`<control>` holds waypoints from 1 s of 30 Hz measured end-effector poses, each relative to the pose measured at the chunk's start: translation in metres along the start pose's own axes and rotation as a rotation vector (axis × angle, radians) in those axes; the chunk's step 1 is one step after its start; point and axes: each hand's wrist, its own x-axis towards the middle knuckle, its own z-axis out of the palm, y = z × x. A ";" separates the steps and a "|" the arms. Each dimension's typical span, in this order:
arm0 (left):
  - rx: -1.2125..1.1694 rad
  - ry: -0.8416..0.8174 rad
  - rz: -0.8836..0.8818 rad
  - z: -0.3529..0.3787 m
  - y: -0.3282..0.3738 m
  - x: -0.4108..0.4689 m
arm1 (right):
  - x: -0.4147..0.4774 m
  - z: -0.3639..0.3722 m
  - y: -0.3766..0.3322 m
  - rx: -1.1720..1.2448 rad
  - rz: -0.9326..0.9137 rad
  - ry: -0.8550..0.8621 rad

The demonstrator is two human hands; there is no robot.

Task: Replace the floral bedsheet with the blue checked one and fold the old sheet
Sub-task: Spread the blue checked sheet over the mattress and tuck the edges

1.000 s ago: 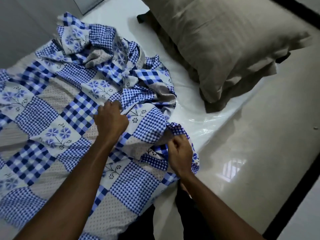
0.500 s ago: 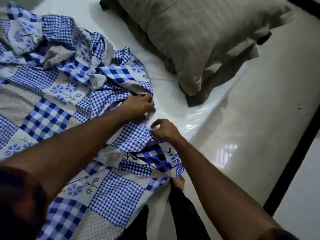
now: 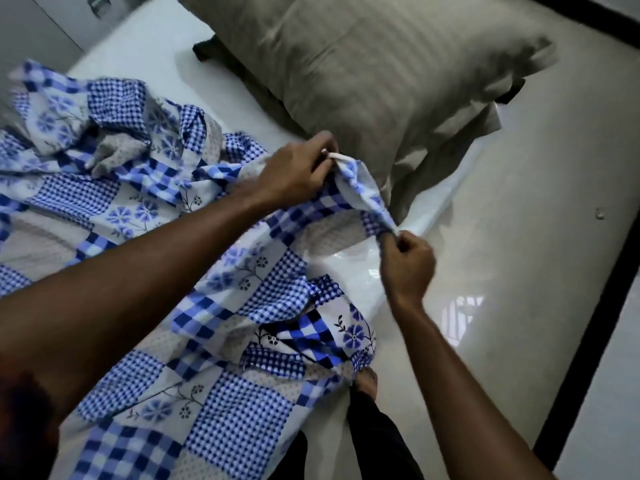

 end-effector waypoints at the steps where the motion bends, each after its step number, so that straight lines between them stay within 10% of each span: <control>1: -0.022 0.047 0.036 0.001 0.011 0.004 | 0.012 -0.010 -0.008 -0.030 -0.038 0.116; 8: -0.205 0.124 0.079 0.022 0.036 -0.016 | 0.070 -0.035 -0.004 0.318 0.165 0.527; 18: 0.349 -0.357 -0.111 0.061 -0.068 -0.077 | -0.033 0.045 0.037 0.647 0.829 -0.385; 26: 0.087 0.093 0.005 0.070 -0.040 -0.071 | 0.128 -0.057 0.056 0.322 0.472 0.169; 30: 0.106 -0.073 -0.063 0.077 -0.031 -0.067 | 0.176 -0.065 0.058 0.460 0.371 0.160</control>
